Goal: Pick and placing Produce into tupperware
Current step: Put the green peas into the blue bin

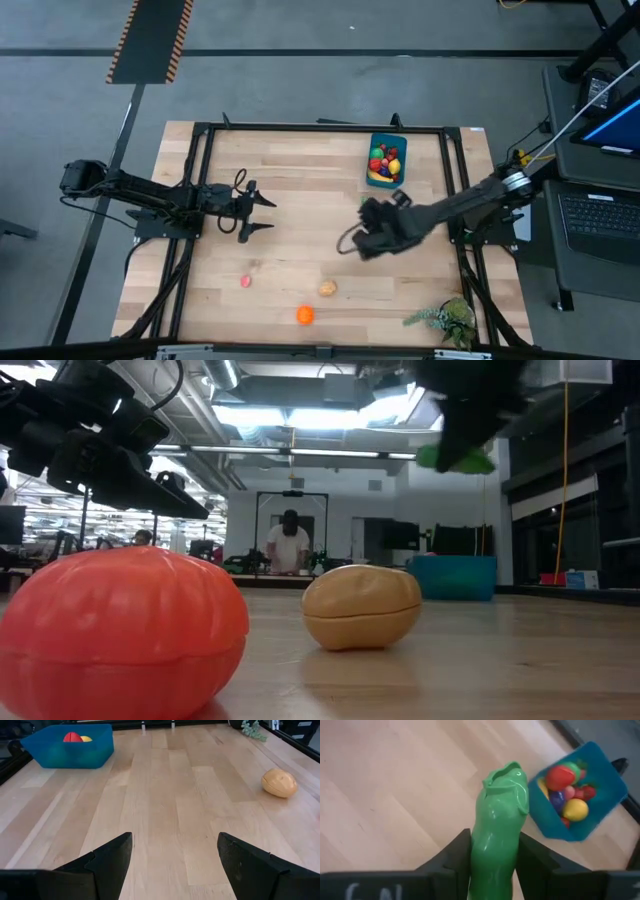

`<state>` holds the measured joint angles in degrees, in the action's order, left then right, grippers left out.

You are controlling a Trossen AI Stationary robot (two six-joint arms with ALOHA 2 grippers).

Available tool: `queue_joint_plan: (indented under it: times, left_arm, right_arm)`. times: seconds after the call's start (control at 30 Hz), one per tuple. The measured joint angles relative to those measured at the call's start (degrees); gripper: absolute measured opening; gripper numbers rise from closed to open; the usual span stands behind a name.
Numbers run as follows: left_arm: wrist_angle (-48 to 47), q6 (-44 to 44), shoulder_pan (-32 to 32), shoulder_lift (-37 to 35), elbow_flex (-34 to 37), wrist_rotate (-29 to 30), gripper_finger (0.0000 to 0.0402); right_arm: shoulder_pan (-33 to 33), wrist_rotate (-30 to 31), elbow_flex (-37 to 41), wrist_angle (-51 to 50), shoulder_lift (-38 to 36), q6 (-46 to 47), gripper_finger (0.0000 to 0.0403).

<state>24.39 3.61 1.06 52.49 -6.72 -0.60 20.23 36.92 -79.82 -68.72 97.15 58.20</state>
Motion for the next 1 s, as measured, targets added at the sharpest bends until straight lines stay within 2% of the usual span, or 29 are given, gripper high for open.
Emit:
queue_joint_plan:
  times: [0.13,0.2,0.4,0.53,0.67,0.9,1.0]
  left_arm:
    - [0.02,-0.01,0.00,0.01,0.00,0.00,0.0286]
    - [0.20,-0.04,0.00,0.00,0.00,0.00,0.0286]
    - [0.69,-0.66,0.00,0.01,0.00,-0.01,0.0286]
    - [0.69,-1.92,0.00,0.01,0.00,-0.02,0.0286]
    - [0.91,-1.92,0.03,0.01,0.00,0.00,0.0286]
    - [2.11,-5.65,0.04,0.00,0.00,0.04,0.0286]
    - [2.27,-7.53,0.04,0.00,0.00,0.07,0.0286]
  right_arm:
    - [4.42,5.60,9.09,3.56,-5.97,7.30,0.0125]
    - [5.86,7.15,15.31,9.47,-9.11,9.11,0.0125]
    - [6.59,11.91,33.43,29.48,-18.82,5.57,0.0125]
    - [6.56,15.44,43.96,44.25,-26.55,-2.14,0.0125]
    - [6.54,17.03,54.10,60.78,-34.25,-13.85,0.0125]
    - [6.44,16.17,68.12,83.30,-47.63,-35.09,0.0125]
    - [5.90,13.91,73.15,91.25,-52.66,-42.64,0.0125]
